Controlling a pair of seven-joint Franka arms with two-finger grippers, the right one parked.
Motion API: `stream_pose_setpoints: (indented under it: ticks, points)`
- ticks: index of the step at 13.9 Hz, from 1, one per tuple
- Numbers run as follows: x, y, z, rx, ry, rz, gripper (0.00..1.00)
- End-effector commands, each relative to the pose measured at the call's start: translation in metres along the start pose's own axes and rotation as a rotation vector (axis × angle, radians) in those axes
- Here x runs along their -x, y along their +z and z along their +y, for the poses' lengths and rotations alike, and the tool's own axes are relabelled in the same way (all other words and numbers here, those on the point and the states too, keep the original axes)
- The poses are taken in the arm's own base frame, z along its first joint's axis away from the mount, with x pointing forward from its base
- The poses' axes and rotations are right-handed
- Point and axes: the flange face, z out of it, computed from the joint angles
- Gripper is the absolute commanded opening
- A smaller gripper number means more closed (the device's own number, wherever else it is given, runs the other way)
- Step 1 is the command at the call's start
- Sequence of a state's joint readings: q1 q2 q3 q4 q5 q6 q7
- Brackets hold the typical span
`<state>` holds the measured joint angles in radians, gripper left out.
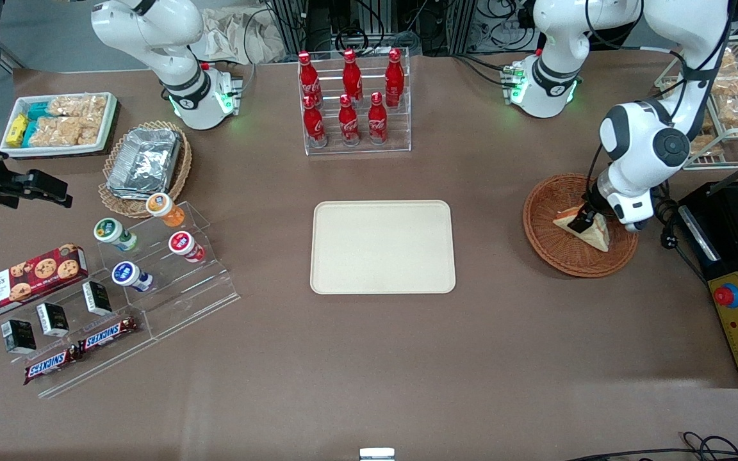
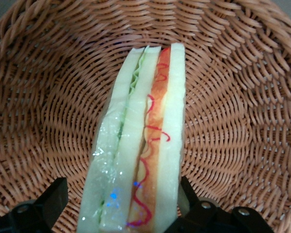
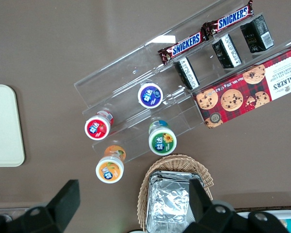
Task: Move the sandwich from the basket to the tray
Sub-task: 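Lower the open left gripper over the wrapped sandwich in the basket, then close the left gripper on the sandwich and lift it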
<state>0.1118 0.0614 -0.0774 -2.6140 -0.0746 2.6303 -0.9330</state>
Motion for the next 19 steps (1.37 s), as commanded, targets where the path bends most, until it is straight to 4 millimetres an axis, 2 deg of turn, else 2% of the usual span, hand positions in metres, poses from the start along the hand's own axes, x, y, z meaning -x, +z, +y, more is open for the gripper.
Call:
stream_pose_setpoints:
  ticks: [1, 2, 3, 4, 6, 7, 11, 14, 19]
  points:
    - [-0.002, 0.004, 0.004, 0.022, -0.023, 0.014, 0.96]
    - [-0.002, 0.005, 0.005, 0.021, -0.023, 0.013, 0.89]
    - [-0.003, 0.004, 0.006, 0.025, -0.023, 0.016, 0.74]
    - [-0.004, 0.002, 0.006, 0.027, -0.026, 0.018, 0.52]
    - [-0.004, -0.001, 0.008, 0.032, -0.024, 0.022, 0.29]
    - [-0.004, -0.003, 0.008, 0.035, -0.027, 0.025, 0.26]
    - [0.001, -0.024, 0.013, 0.037, -0.008, 0.031, 0.26]
    - [0.001, -0.049, 0.016, 0.009, 0.027, 0.024, 0.26]
    - [0.007, -0.090, 0.019, -0.011, 0.200, 0.076, 0.26]
